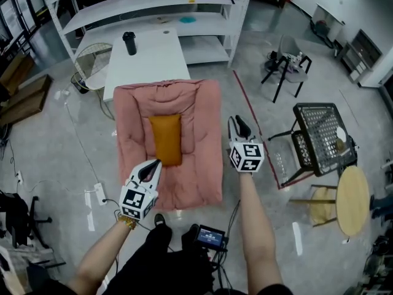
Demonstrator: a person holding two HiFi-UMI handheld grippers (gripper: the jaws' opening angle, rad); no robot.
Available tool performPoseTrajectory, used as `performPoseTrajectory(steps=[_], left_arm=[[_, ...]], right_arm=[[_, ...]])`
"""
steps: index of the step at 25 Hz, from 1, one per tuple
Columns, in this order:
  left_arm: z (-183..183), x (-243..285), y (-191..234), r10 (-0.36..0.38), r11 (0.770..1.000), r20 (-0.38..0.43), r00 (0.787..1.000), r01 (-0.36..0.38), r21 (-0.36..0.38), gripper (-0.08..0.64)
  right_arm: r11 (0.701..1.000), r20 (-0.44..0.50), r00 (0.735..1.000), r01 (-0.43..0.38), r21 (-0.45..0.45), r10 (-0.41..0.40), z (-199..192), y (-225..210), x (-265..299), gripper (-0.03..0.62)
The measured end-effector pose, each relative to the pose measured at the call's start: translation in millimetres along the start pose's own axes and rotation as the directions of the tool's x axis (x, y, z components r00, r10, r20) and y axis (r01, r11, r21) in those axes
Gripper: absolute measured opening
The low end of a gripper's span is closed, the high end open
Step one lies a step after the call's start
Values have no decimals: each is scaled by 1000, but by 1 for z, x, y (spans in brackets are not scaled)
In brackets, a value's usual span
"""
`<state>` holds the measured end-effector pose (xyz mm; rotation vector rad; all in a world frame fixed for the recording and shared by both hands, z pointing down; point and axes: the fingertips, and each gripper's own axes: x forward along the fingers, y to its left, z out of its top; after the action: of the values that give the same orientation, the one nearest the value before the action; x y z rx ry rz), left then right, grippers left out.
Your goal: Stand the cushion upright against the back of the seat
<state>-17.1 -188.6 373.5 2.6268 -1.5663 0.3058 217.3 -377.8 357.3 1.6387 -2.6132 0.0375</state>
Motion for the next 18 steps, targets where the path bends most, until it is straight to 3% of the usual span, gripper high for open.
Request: performPoseTrajectory(steps=[9, 18], left_arm=[[19, 1, -24, 13, 1000, 41, 999, -13, 0, 14], [37, -11, -64, 13, 999, 71, 997, -15, 29, 14]], right_arm=[[991, 98, 990, -92, -92, 101, 44, 58, -58, 89], [965, 208, 948, -213, -153, 242, 85, 108, -155, 89]])
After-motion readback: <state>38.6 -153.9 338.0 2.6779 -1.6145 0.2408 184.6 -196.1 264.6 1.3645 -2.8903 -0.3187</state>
